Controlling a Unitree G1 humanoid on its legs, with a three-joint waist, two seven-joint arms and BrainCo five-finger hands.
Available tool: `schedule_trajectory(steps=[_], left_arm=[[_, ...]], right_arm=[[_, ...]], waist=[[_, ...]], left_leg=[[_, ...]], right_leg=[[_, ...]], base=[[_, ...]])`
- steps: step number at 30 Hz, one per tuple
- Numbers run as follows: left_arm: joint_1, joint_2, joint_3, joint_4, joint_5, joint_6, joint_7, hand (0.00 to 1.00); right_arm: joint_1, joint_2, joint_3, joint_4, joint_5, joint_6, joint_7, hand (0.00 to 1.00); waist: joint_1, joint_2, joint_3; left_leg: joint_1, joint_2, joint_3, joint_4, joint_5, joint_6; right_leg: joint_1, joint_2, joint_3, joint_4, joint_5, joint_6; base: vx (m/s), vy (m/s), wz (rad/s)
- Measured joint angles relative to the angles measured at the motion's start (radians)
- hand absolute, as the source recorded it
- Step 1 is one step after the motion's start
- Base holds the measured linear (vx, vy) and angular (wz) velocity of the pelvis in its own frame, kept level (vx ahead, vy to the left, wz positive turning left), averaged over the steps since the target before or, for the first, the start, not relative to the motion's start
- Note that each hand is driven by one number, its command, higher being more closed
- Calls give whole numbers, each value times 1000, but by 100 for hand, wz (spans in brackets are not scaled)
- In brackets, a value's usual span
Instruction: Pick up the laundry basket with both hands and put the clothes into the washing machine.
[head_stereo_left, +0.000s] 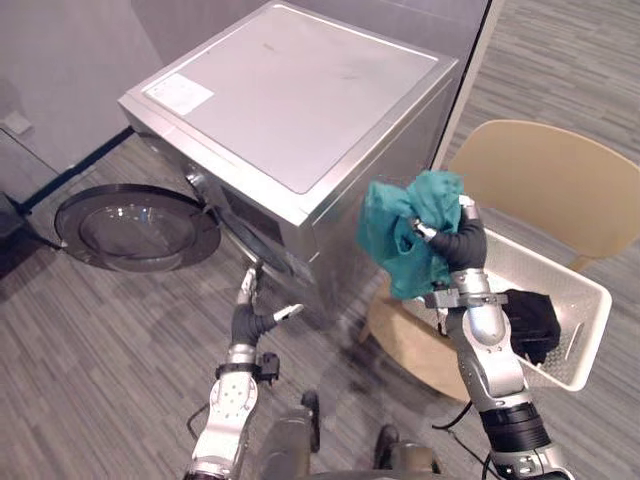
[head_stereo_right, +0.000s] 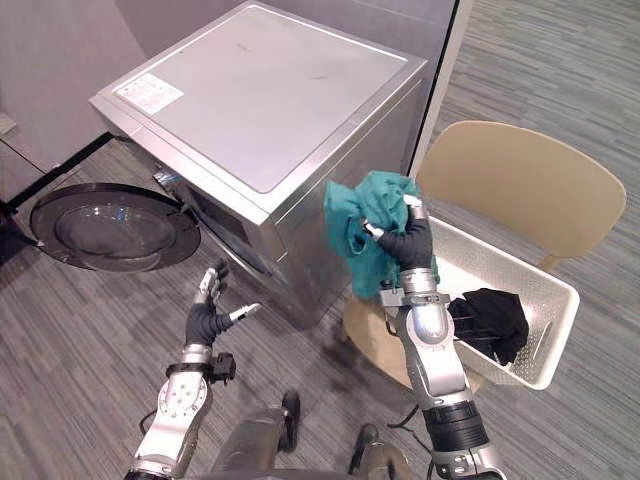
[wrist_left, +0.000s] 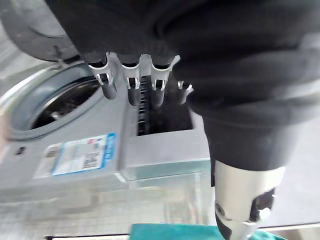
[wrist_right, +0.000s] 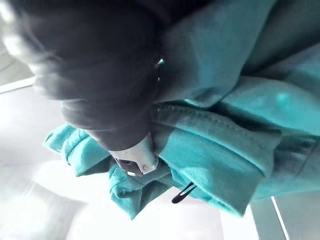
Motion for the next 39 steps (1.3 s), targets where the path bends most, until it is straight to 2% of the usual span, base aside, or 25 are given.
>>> schedule_trajectory(steps=[3, 9, 13, 14, 17, 18, 22, 26, 29, 30, 34, 39], left_arm=[[-41, 14, -65, 1, 28, 0, 1, 0], [-150, 15, -139, 17, 85, 1, 12, 0], [-283, 3, -159, 101, 117, 6, 58, 0], [-307, 1, -161, 116, 117, 12, 79, 100], [-336, -8, -163, 141, 117, 26, 116, 100], [-340, -7, -163, 144, 117, 29, 134, 100], [-343, -8, -170, 144, 119, 48, 178, 100], [-343, -7, -167, 145, 118, 57, 182, 100], [-338, -11, -144, 145, 115, 57, 181, 100], [-332, -13, -128, 145, 114, 56, 181, 100], [-286, -36, -85, 130, 90, 56, 182, 100], [-185, -47, -2, 80, 26, 54, 180, 100]], right_arm=[[-23, 52, 82, -3, 63, 1, 35, 100], [-87, 93, 264, -56, 178, 1, 94, 100], [-133, 123, 381, -56, 266, 5, 96, 100], [-144, 123, 406, -55, 295, 5, 96, 100], [-146, 131, 458, -45, 344, 7, 95, 100], [-145, 139, 481, -27, 373, 7, 95, 100], [-110, 143, 508, -20, 467, 9, 101, 100], [-53, 143, 510, -20, 529, 8, 119, 100], [-26, 143, 510, -12, 530, 8, 128, 100], [-22, 143, 509, -3, 529, 8, 134, 0], [-2, 139, 497, 15, 520, 7, 135, 0], [53, 101, 382, 15, 393, 8, 127, 0]], waist=[[-7, -36, -24], [-11, -43, -63], [-15, -45, -84], [-19, -44, -84], [-27, -45, -92], [-39, -45, -99], [-38, -47, -109], [-40, -48, -111], [-41, -49, -111], [-41, -49, -111], [-41, -49, -112], [-40, -49, -112]], left_leg=[[26, -28, 9, -47, 34, 15], [96, -51, 39, -96, 55, 33], [131, -48, 53, -134, 79, 32], [144, -48, 53, -145, 86, 33], [164, -47, 54, -153, 89, 33], [165, -47, 53, -153, 89, 33], [165, -46, 54, -166, 97, 36], [165, -49, 55, -172, 101, 38], [169, -49, 54, -172, 101, 38], [171, -48, 53, -172, 101, 38], [172, -48, 50, -173, 101, 38], [168, -48, 47, -173, 101, 38]], right_leg=[[13, -17, 23, -32, 32, 23], [62, -24, 61, -74, 63, 43], [78, -20, 78, -93, 79, 40], [86, -19, 78, -93, 80, 40], [101, -16, 81, -95, 80, 39], [103, -15, 81, -98, 81, 39], [108, -3, 87, -126, 102, 39], [110, -3, 89, -138, 111, 41], [117, -2, 89, -144, 112, 42], [120, -2, 88, -146, 112, 42], [125, 0, 87, -155, 112, 42], [126, 1, 85, -160, 112, 42]], base=[[-56, 149, 6], [-24, 76, -15], [-29, 8, -13], [-27, -10, -5], [-16, -3, -2], [0, 0, 0], [-15, 0, -4], [0, 0, 0], [0, 0, 0], [0, 0, 0], [0, 0, 0], [0, 0, 0]])
